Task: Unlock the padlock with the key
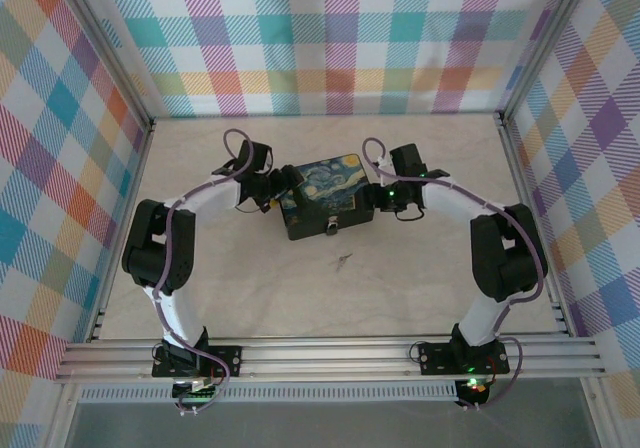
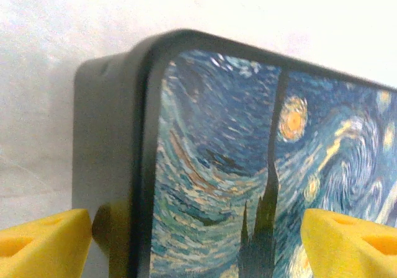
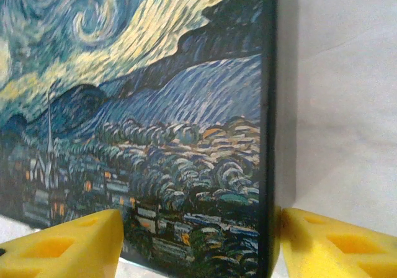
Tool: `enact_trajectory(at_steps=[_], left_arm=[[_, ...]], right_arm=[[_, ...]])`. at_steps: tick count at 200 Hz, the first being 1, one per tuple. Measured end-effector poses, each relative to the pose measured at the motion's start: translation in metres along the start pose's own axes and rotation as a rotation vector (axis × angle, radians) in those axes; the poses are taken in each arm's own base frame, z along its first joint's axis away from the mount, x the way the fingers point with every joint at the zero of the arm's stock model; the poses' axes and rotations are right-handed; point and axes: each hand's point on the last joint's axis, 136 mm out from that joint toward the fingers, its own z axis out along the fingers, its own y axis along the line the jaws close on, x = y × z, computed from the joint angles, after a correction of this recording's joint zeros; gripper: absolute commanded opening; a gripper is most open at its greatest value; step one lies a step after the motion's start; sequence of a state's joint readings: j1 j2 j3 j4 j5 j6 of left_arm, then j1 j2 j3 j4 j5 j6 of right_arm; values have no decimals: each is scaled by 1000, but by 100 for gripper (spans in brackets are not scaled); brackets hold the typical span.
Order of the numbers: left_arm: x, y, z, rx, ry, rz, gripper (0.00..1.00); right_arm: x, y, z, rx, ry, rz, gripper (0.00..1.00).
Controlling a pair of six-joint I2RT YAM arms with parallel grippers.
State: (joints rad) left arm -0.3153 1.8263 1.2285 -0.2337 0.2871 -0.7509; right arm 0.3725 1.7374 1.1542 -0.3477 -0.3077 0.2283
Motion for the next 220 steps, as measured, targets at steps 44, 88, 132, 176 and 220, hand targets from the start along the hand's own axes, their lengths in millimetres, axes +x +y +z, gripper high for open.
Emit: enact_trajectory(at_steps=[44, 88, 132, 176, 220], left_arm=[[-20, 16, -8, -13, -36, -17, 87], [-28, 23, -44, -64, -91, 50, 87], [-18, 23, -85, -141, -164, 177, 86], [47, 40, -97, -230, -116, 332, 86], [77, 73, -107, -271, -97, 326, 85]], right_arm=[[7, 4, -4, 5, 22, 33, 73], [-2, 6, -40, 25, -37, 84, 69], [48, 12, -53, 22, -11, 176, 53], [129, 40, -24, 4, 136, 255, 42], [140, 70, 6, 30, 163, 267, 37]])
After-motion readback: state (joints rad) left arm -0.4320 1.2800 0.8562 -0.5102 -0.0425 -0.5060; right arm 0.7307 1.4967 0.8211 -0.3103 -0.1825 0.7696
